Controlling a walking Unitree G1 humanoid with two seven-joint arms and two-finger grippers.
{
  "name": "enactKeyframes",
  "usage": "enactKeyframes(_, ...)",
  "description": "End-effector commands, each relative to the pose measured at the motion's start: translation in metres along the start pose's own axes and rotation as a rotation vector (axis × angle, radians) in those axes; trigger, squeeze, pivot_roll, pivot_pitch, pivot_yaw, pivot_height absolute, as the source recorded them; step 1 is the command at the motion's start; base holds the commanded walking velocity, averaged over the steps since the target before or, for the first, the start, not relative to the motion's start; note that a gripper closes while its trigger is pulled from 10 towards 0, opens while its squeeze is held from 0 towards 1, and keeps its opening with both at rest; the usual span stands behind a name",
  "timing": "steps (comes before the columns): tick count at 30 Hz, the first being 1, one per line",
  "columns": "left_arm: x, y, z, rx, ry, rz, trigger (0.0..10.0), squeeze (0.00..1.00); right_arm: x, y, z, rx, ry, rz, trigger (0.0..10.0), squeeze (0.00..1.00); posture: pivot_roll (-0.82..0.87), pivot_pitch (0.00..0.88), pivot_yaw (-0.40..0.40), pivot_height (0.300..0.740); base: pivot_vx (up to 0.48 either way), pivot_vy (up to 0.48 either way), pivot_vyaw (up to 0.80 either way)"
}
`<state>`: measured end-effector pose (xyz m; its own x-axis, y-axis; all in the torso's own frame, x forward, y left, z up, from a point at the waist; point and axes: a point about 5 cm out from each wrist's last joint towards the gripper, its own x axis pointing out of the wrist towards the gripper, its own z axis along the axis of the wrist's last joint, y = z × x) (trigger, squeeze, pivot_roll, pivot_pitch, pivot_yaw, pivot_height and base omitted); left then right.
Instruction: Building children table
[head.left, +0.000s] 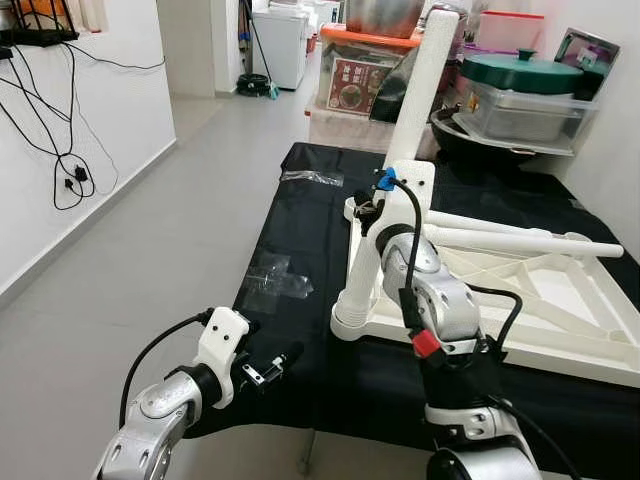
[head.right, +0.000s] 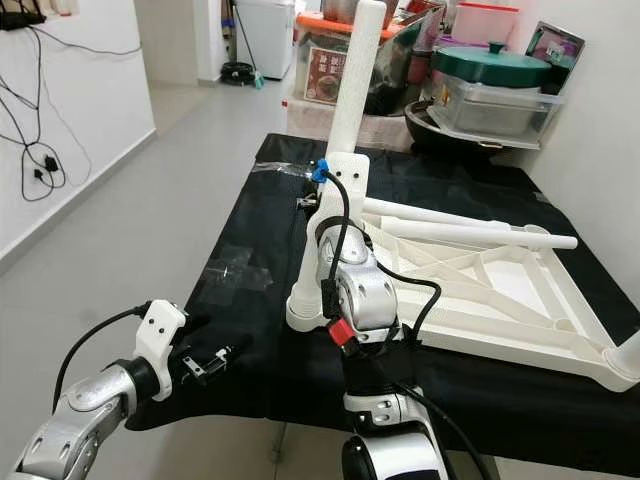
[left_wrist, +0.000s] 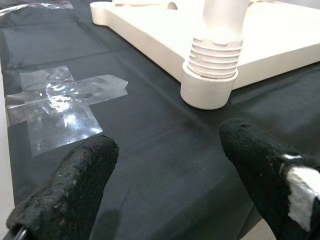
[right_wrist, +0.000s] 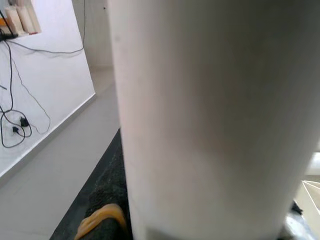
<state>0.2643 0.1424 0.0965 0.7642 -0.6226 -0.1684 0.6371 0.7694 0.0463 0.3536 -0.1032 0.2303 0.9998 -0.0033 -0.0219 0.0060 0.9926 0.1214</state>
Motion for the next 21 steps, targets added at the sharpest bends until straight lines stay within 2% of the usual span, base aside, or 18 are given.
enactKeyframes(1, 0.0009, -0.0002, -0.0021, 0.014, 0.015, -0.014, 10.0, 0.00, 0.0012, -0.0218, -0.0228, -0.028, 0.090, -0.104, 10.0, 0.00, 0.02, 0.000, -0.097, 0.740, 0.000, 0.000, 0.00)
enactKeyframes(21, 0.0020, 0.0015, -0.0017, 0.017, 0.015, -0.014, 10.0, 0.00, -0.0052, -0.0150, -0.0129, -0.040, 0.020, -0.073, 10.0, 0.00, 0.01, 0.000, -0.090, 0.740, 0.000, 0.000, 0.00)
